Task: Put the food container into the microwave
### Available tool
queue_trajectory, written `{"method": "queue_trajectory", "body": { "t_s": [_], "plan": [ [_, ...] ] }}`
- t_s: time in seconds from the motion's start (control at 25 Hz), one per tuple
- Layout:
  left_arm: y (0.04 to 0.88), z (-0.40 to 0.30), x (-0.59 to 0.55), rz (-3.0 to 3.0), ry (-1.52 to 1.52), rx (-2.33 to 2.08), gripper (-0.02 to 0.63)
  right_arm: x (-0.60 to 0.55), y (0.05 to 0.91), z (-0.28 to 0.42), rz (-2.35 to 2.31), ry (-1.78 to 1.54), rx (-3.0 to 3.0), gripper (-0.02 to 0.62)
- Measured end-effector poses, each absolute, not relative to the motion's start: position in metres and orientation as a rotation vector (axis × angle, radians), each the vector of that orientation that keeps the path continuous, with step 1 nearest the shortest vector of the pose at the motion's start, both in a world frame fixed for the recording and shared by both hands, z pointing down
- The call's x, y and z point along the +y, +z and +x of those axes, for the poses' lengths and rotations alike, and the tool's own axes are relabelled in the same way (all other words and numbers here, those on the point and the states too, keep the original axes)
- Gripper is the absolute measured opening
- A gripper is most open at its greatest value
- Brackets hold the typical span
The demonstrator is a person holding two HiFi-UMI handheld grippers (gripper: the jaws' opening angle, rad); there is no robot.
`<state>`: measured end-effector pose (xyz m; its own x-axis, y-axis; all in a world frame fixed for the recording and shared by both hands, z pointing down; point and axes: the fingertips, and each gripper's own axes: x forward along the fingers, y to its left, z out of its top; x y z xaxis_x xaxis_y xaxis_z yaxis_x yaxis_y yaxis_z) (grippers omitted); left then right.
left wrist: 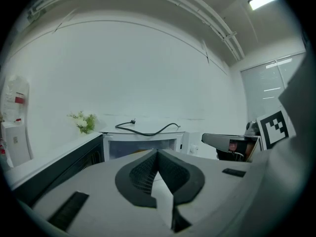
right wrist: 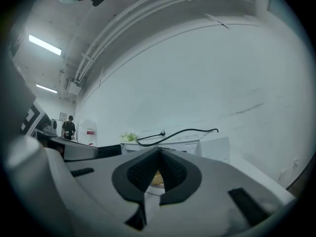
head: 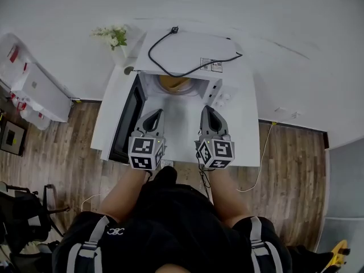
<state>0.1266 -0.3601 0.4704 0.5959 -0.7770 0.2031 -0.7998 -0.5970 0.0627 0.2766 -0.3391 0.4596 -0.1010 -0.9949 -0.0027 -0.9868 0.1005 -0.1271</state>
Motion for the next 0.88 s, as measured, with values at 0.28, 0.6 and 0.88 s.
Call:
{"method": "queue_trajectory", "body": {
  "t_s": [0.28,0.6,0.88],
  "plan": [
    [0.473,0.141,-0.348,2.683,0.251,-1.309,0.012,-0.32,0.473,0.291,-2.072,-0.198,2.216,-0.003],
    [0.469,0.147,-0.347,2.691,0.253,-1.313,0.012,-0.317,0.469,0.291,-2.051,-0.201,2.222,-0.003],
    [0.475,0.15,-0.348,2.698,0.285,-1.293,0.012,-0.318,0.463,0.288,-2.03,-0.156,2.229,-0.003]
  ]
}}
